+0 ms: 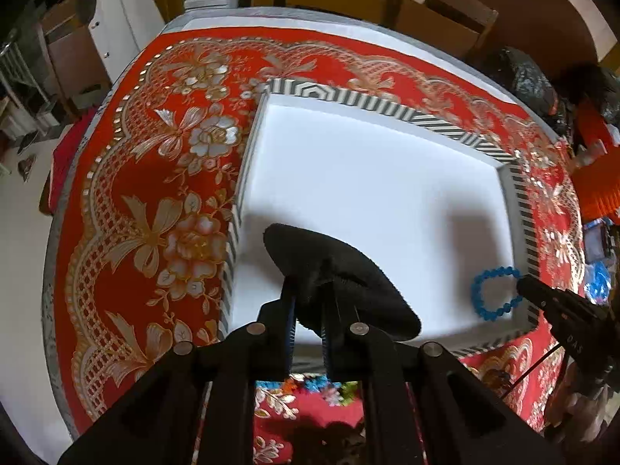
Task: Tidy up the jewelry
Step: 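Carry the black scrunchie into the tray with the left tool while the right tool drops the blue bracelet there, then withdraw both open tools from the tray back over the jewelry pile, then grasp the red bow with the left tool while the right tool grasps the grey beaded bracelet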
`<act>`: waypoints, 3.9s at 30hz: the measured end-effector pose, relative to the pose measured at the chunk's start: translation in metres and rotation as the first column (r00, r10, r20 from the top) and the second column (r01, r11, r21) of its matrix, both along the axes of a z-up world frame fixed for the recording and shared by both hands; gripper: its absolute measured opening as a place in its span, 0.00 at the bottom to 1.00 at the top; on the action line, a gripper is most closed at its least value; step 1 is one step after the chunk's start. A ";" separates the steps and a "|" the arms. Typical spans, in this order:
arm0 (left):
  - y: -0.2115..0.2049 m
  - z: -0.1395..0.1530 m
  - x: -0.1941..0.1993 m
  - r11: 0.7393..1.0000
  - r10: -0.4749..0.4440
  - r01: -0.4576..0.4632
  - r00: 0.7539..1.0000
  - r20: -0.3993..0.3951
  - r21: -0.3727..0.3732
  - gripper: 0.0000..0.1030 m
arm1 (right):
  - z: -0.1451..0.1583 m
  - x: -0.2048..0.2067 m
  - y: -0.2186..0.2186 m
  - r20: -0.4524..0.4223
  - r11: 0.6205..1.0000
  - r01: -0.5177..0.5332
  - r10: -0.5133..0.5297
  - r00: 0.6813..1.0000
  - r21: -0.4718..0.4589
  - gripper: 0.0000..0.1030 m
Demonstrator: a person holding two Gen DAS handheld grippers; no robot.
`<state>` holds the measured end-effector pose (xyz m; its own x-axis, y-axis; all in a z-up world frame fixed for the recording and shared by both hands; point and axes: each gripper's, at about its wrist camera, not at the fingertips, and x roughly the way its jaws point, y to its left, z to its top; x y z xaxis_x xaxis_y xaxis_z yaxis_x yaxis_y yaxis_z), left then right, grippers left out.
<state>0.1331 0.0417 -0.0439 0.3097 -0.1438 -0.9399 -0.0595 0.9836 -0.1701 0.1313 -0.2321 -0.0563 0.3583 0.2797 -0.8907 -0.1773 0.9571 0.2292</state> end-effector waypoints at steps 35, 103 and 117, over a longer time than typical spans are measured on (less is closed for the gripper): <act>-0.010 0.051 -0.107 0.996 -0.085 0.082 0.992 0.097 0.034 0.20 | 0.096 -0.134 -0.021 0.180 0.998 -0.007 -0.003 0.984 0.057 0.58; -0.063 0.019 -0.130 0.986 -0.098 0.091 0.994 -0.046 -0.137 0.20 | -0.012 -0.189 -0.014 0.033 0.999 -0.032 0.032 0.999 -0.011 0.46; -0.075 -0.017 -0.099 0.991 -0.050 0.034 0.990 -0.130 -0.126 0.20 | -0.032 -0.179 -0.023 -0.012 1.000 -0.023 0.023 1.000 0.005 0.30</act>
<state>0.0337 -0.0337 -0.0612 0.1745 -0.2712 -0.9466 -0.0486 0.9578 -0.2834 -0.0481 -0.2549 -0.0878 0.3413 0.2921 -0.8934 -0.1969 0.9516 0.2359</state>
